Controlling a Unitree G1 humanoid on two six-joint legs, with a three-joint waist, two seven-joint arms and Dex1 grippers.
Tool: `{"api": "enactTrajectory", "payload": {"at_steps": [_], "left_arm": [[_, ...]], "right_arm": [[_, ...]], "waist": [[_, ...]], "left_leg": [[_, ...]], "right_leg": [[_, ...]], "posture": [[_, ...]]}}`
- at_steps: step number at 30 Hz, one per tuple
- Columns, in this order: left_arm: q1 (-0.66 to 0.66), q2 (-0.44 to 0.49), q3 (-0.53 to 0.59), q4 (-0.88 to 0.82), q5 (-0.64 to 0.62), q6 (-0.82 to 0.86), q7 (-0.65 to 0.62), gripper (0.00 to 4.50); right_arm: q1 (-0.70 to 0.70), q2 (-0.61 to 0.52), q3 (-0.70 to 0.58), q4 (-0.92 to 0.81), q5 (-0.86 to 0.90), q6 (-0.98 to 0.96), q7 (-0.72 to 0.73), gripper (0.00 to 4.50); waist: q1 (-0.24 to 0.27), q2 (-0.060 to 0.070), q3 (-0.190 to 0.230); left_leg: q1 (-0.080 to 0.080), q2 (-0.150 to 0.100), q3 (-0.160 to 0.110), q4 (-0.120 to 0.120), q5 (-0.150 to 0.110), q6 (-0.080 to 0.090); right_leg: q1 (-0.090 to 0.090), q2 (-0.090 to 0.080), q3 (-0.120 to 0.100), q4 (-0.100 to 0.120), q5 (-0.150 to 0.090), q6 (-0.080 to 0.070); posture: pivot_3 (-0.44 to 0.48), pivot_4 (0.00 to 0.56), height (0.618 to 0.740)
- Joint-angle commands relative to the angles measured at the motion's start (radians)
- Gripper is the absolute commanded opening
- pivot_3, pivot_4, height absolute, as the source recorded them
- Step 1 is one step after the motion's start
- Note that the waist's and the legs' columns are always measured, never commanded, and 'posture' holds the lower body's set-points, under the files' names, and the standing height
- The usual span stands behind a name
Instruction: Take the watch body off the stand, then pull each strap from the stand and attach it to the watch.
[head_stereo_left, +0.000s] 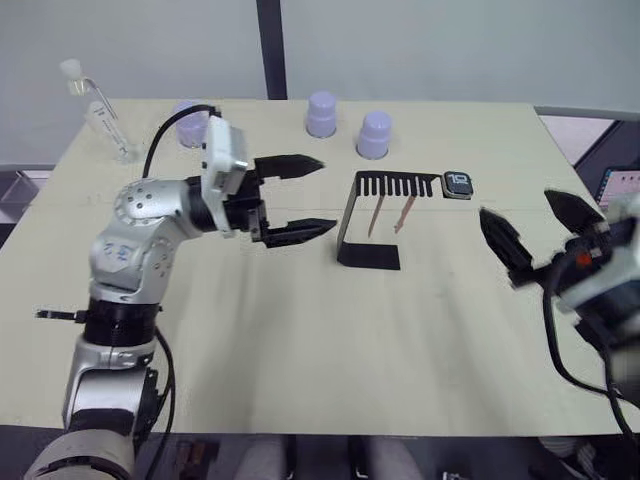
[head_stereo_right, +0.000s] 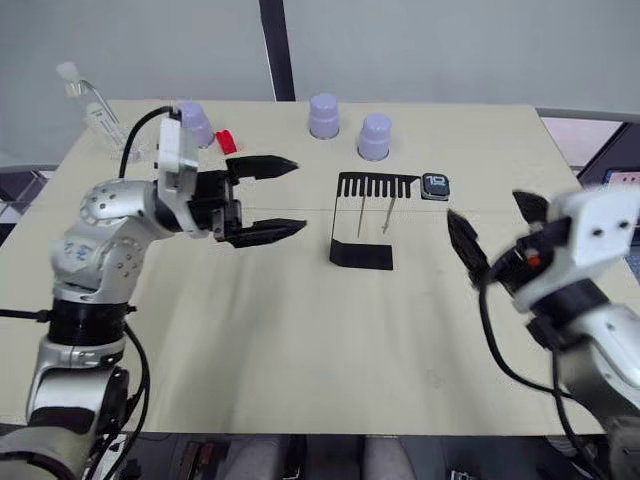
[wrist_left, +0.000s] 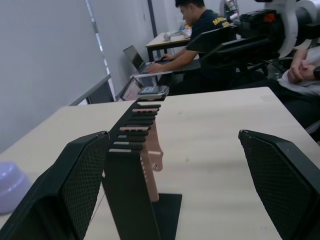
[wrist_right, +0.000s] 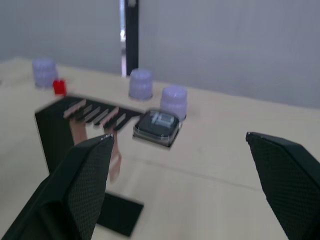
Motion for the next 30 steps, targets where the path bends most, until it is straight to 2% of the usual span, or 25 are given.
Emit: {"api": "enactTrajectory", "payload": {"at_steps": [1,6,10,16,30], "left_arm": [[-0.043,-0.011,-0.006,0.035,0.012,-0.046,-0.027,4.48],[-0.092,-0.046,-0.023,0.114,0.038,-0.098,-0.049,4.48],[-0.105,-0.068,-0.030,0.154,0.057,-0.129,-0.057,4.48],[-0.107,-0.081,-0.032,0.178,0.073,-0.155,-0.062,4.48],[-0.113,-0.081,-0.028,0.180,0.081,-0.159,-0.063,4.48]], "right_arm": [[-0.107,-0.012,0.101,0.001,0.128,0.034,-0.273,4.50],[-0.274,-0.003,0.225,0.097,0.252,0.020,-0.585,4.50],[-0.334,-0.014,0.288,0.149,0.279,0.020,-0.727,4.50],[-0.408,0.035,0.378,0.233,0.209,0.015,-0.755,4.50],[-0.451,0.093,0.396,0.285,0.133,0.042,-0.743,4.50]], "waist": [[-0.002,0.000,0.000],[-0.001,0.000,0.000],[0.003,0.000,0.000],[-0.001,0.000,0.000],[-0.009,0.000,0.000]], "left_leg": [[0.000,0.000,0.000,0.000,0.000,0.000],[-0.003,0.000,0.000,0.003,0.001,0.003],[-0.003,0.000,0.000,0.002,0.001,0.004],[-0.004,0.000,0.000,0.002,0.001,0.005],[-0.005,0.000,-0.001,0.001,0.001,0.005]], "right_leg": [[0.000,0.000,0.000,0.000,0.000,0.000],[0.000,-0.001,0.000,-0.002,0.000,0.001],[0.000,-0.001,0.000,-0.002,0.001,0.001],[0.000,-0.001,-0.001,-0.002,0.001,0.001],[-0.001,-0.001,-0.001,-0.002,0.001,0.001]], "posture": [[0.000,0.150,0.739],[0.000,0.150,0.739],[0.000,0.150,0.739],[0.000,0.150,0.739],[0.000,0.150,0.739]]}}
